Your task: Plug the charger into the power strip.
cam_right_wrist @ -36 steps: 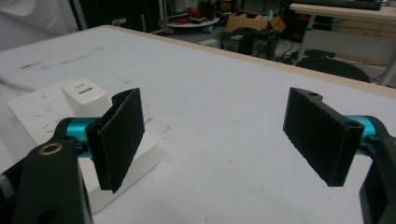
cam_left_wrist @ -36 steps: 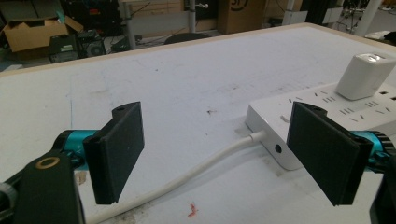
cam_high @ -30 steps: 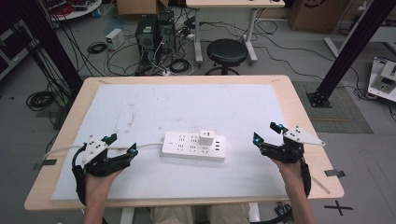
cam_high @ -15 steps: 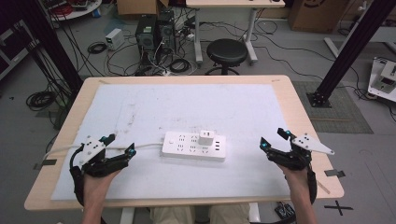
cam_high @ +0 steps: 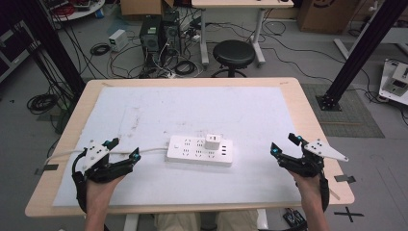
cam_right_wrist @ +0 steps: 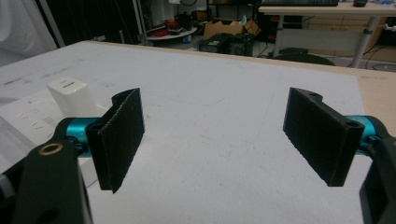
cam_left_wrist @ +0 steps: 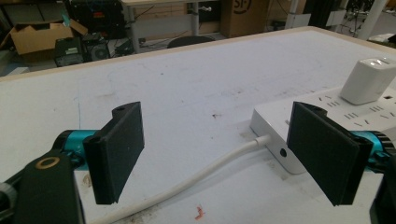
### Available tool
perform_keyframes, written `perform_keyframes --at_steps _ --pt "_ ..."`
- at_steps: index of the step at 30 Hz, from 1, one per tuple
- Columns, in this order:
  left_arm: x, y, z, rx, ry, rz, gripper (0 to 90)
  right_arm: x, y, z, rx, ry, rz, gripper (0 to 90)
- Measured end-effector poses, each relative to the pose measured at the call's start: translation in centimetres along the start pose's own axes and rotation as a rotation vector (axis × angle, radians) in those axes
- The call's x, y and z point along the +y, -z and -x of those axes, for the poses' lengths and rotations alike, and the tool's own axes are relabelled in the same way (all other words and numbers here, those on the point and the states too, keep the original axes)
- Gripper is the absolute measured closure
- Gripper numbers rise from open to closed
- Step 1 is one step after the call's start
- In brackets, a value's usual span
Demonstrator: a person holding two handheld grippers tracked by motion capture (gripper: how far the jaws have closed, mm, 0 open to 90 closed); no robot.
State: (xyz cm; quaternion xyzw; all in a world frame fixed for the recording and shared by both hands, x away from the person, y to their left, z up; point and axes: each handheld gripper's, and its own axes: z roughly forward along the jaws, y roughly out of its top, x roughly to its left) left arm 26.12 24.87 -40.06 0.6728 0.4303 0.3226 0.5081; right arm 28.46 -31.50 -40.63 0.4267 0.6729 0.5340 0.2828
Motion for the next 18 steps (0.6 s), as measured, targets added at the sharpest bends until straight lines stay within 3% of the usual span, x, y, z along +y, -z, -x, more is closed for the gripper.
perform_keyframes --at_steps 18 --pt "-0.18 0.06 -0.04 0.000 0.003 -0.005 19.0 -0.40 -0.34 -0.12 0.006 -0.003 -0.020 21.1"
